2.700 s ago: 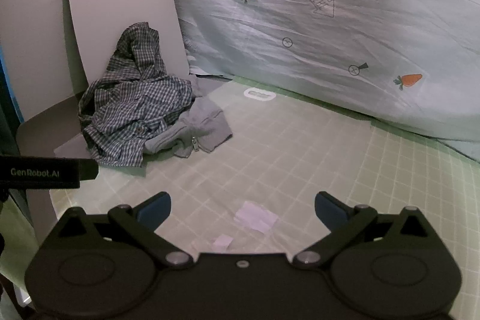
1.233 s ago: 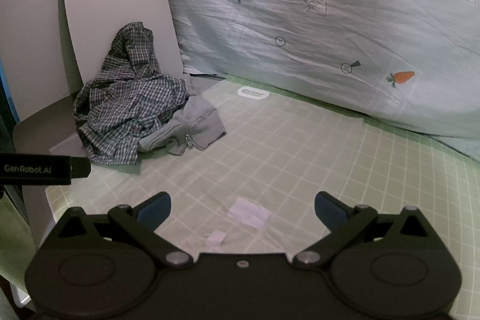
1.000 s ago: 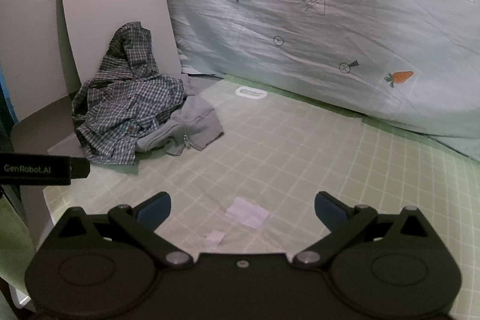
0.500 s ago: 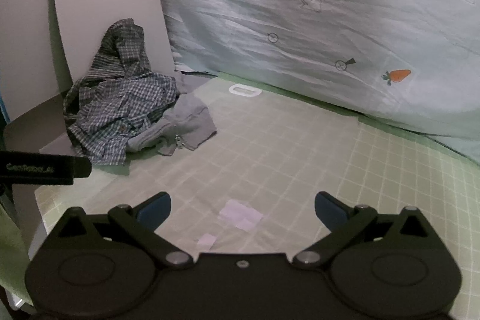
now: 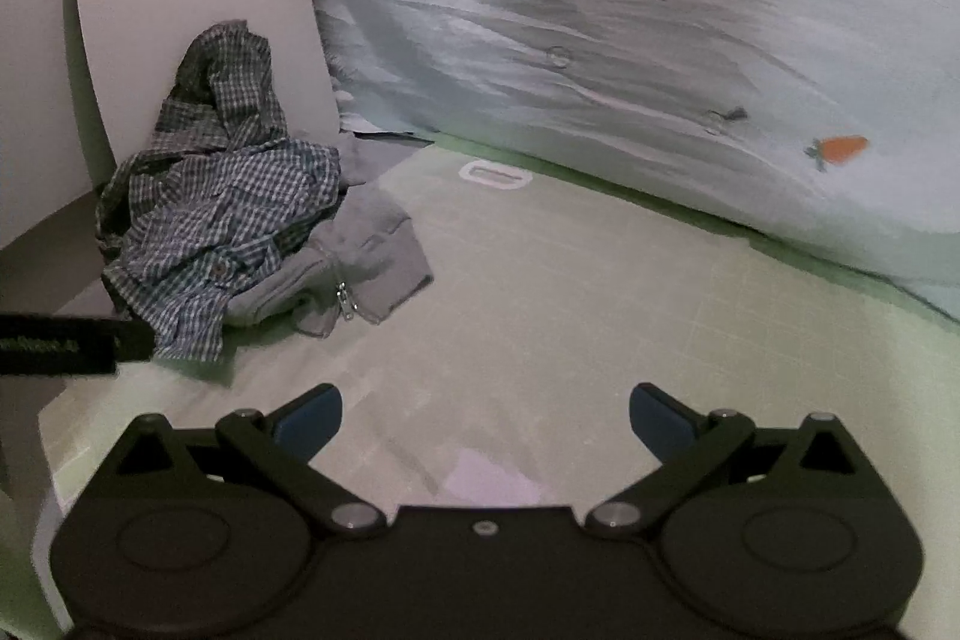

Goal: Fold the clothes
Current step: 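Close both grippers on the checked shirt, then lift the checked shirt with both grippers and carry it onto the mat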

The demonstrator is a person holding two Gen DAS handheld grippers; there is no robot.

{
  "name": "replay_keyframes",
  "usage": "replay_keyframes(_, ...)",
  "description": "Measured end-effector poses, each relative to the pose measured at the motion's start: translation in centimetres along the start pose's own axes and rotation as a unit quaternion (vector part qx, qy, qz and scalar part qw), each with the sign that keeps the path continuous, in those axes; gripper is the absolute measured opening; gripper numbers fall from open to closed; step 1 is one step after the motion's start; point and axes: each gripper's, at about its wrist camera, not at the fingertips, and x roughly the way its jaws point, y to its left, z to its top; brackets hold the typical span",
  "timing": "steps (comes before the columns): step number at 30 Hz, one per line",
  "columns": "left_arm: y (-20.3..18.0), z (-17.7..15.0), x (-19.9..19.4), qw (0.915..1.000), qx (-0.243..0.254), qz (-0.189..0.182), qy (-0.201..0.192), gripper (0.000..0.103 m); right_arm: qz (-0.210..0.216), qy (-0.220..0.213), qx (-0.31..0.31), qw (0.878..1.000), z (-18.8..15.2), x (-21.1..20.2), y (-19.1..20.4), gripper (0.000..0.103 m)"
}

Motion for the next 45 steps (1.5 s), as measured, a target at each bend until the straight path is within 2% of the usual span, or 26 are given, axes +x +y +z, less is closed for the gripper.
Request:
replay_keyframes(4,1.9,1.9,2.9,0.9993,-0.030,0.020,0.006,0.103,0.016,0.010,-0.002,1.000,2.3,3.9,0.7,0.103)
replay_keyframes(11,6.1,5.6,10.4,0.9948,-0.070,0.060,0.041,0.102,0.057,0.033,0.027,0.997,7.1,12.1,2.8,0.102)
replay_keyframes(15,8.2,7.6,13.8,0.9920,-0.088,0.082,0.039,0.100,0.104,0.043,0.051,0.992,9.5,17.2,4.9,0.092)
replay_keyframes(17,9.1,8.6,15.3,0.9913,-0.095,0.084,0.035,0.097,0.116,0.052,0.048,0.991,10.7,20.0,6.5,0.083)
replay_keyframes(18,9.5,9.1,16.1,0.9909,-0.099,0.085,0.033,0.096,0.123,0.057,0.047,0.990,11.3,21.3,7.3,0.074)
replay_keyframes(19,10.0,9.6,16.8,0.9905,-0.103,0.086,0.031,0.094,0.136,0.061,0.048,0.988,11.8,22.6,8.2,0.066)
replay_keyframes(24,11.2,11.3,20.4,0.9888,-0.125,0.073,0.035,0.074,0.195,0.077,0.052,0.976,14.0,27.6,11.8,0.051)
replay_keyframes(26,11.3,11.4,21.5,0.9864,-0.142,0.073,0.040,0.063,0.216,0.092,0.053,0.971,14.4,29.5,13.3,0.050)
replay_keyframes(29,11.3,11.6,22.4,0.9836,-0.158,0.073,0.047,0.053,0.228,0.123,0.035,0.965,14.3,32.0,15.0,0.049)
replay_keyframes(30,11.3,11.6,22.5,0.9835,-0.159,0.072,0.046,0.051,0.230,0.127,0.035,0.964,14.3,32.4,15.1,0.040)
replay_keyframes(31,11.3,11.6,22.3,0.9836,-0.160,0.070,0.044,0.046,0.232,0.129,0.036,0.963,14.2,32.8,15.2,0.022)
replay_keyframes(32,11.3,11.6,22.2,0.9835,-0.163,0.067,0.042,0.039,0.234,0.124,0.034,0.964,14.3,32.6,15.1,0.010)
replay_keyframes(33,11.4,11.5,21.9,0.9832,-0.166,0.065,0.039,0.035,0.235,0.118,0.032,0.964,14.3,32.4,14.9,0.003)
replay_keyframes(35,11.5,11.5,21.2,0.9824,-0.174,0.059,0.031,0.020,0.247,0.091,0.034,0.964,14.3,31.3,13.8,0.002)
replay_keyframes(37,11.1,11.4,20.1,0.9828,-0.177,0.048,0.022,0.013,0.245,0.066,0.033,0.967,14.2,29.1,12.4,0.001)
replay_keyframes(40,8.8,11.4,16.9,0.9880,-0.154,0.014,0.003,0.009,0.242,0.027,0.032,0.969,14.0,25.9,10.4,0.001)
replay_keyframes(45,4.9,11.2,11.5,0.9920,-0.115,-0.042,-0.029,0.008,0.194,-0.031,0.068,0.978,12.4,19.2,4.2,0.001)
